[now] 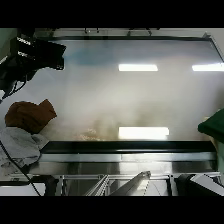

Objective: Fold the shirts.

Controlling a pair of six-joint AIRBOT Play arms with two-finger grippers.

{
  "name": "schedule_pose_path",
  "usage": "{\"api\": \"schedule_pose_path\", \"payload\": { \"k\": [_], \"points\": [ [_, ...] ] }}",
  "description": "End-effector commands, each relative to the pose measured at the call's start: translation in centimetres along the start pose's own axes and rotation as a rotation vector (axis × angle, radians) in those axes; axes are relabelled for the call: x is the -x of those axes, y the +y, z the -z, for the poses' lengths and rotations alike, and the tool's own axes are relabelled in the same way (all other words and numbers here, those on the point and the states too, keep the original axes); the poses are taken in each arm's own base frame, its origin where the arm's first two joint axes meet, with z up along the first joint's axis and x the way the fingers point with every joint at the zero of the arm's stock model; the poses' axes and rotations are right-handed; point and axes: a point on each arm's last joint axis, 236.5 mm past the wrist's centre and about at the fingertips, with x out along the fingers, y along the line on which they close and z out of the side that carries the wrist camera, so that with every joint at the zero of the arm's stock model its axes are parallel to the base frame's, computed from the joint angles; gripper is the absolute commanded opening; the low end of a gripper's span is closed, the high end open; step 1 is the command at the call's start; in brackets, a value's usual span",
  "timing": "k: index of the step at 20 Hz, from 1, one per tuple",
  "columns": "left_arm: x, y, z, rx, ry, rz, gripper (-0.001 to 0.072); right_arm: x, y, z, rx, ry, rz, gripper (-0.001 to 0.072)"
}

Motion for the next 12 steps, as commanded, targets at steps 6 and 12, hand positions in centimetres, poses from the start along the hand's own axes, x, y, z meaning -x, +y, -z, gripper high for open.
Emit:
{"api": "schedule_pose_path", "payload": {
  "k": [6, 12],
  "points": [
    [-0.1, -0.1, 0.1, 0.0, 0.005, 0.003, 0.0022, 2.6, 16.3, -4.1, 0.092, -0.148, -0.645, 0.0012],
    [-0.1, 0.0, 0.1, 0.004, 0.004, 0.003, 0.0022, 12.8, 23.0, -9.3, 0.196, -0.389, -0.918, 0.0012]
  ]
}}
